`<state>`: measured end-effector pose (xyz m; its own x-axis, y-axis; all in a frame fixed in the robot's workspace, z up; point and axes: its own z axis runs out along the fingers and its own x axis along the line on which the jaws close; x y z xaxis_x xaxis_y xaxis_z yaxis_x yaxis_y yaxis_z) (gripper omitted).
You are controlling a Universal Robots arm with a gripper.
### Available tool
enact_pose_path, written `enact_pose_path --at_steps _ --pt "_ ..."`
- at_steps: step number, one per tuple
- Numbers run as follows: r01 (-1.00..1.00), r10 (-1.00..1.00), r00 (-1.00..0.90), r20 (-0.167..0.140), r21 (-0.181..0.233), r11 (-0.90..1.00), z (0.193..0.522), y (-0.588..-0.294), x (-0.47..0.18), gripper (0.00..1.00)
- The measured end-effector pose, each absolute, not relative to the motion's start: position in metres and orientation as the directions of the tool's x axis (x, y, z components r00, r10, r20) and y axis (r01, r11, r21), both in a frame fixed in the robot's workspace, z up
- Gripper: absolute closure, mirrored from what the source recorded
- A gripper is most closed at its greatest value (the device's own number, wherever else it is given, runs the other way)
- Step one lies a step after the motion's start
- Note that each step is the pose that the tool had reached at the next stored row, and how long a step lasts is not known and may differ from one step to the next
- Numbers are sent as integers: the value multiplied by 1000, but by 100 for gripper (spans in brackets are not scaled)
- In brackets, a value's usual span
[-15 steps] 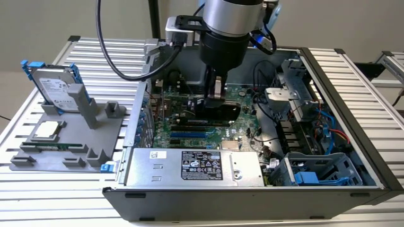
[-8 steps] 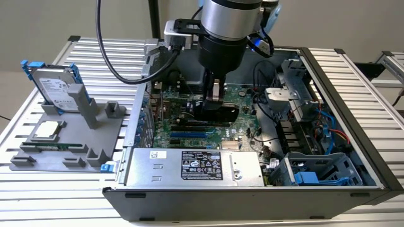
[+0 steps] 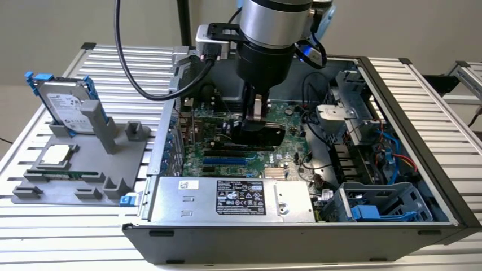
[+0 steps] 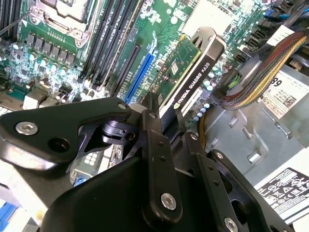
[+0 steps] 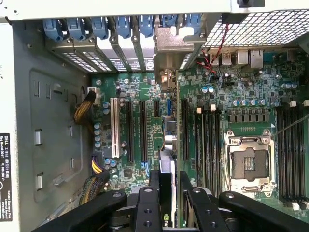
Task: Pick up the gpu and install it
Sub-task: 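Insert the gpu into the slot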
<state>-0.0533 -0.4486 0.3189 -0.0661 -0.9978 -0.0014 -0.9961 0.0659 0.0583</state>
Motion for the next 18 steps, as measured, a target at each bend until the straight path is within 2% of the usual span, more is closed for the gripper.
enact_pose_path --at_steps 18 --pt "-996 -998 -66 -1 58 66 304 -449 -65 100"
